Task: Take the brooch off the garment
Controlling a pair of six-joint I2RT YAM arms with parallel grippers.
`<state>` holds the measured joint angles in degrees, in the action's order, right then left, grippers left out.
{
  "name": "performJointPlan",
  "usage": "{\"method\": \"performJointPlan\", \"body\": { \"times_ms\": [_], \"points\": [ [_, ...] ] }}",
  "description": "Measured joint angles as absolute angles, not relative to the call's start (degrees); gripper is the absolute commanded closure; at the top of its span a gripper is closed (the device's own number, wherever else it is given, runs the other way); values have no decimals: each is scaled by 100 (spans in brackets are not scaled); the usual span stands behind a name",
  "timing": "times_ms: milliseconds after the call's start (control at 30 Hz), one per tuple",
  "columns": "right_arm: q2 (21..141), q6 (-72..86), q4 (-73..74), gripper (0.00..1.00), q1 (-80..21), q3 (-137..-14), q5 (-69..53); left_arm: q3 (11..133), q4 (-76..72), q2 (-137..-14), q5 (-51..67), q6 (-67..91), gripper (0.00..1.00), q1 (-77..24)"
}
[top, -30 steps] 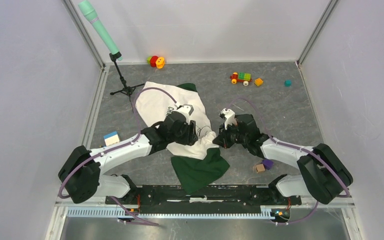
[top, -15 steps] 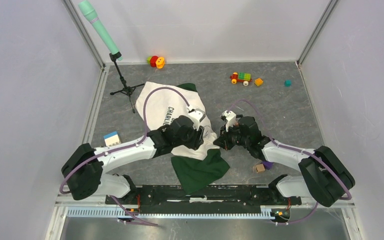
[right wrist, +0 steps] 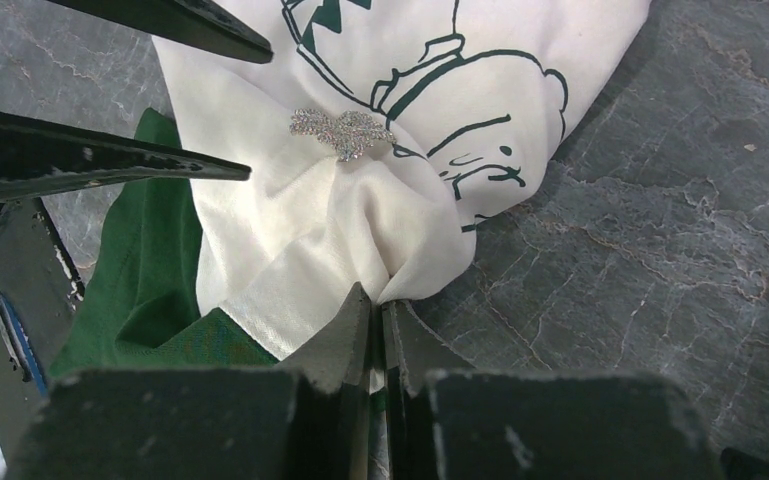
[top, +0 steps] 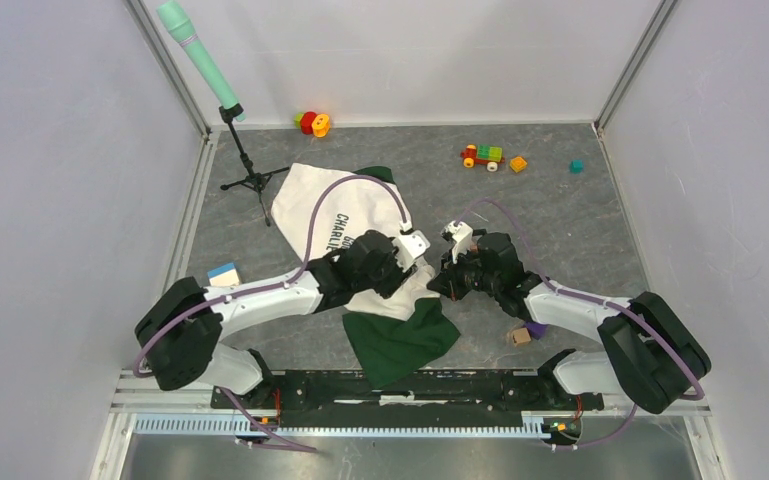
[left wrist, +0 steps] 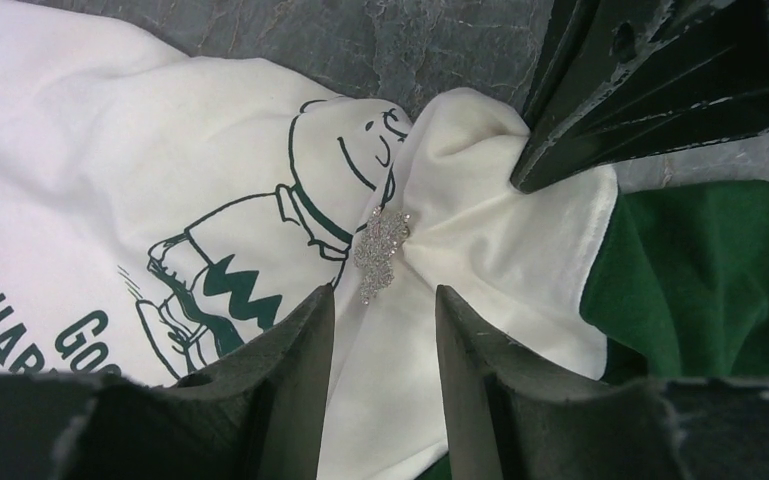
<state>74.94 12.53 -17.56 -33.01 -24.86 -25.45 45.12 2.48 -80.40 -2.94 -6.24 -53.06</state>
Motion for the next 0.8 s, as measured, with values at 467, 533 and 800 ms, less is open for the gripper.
{"method": "performJointPlan", "body": {
  "times_ms": [467,533,800],
  "points": [
    [7496,1253,-1756,93,-3301,-2486,-2565,4853,246,-8772,-73,-941,85,-5087],
    [7496,1253,-1756,93,-3301,-2486,-2565,4880,246,-8783,25,-941,83,-5065],
    [7496,1253,-1756,93,-3301,-2486,-2567,4893,239,-8873,373,-941,88,-5048]
  ]
}}
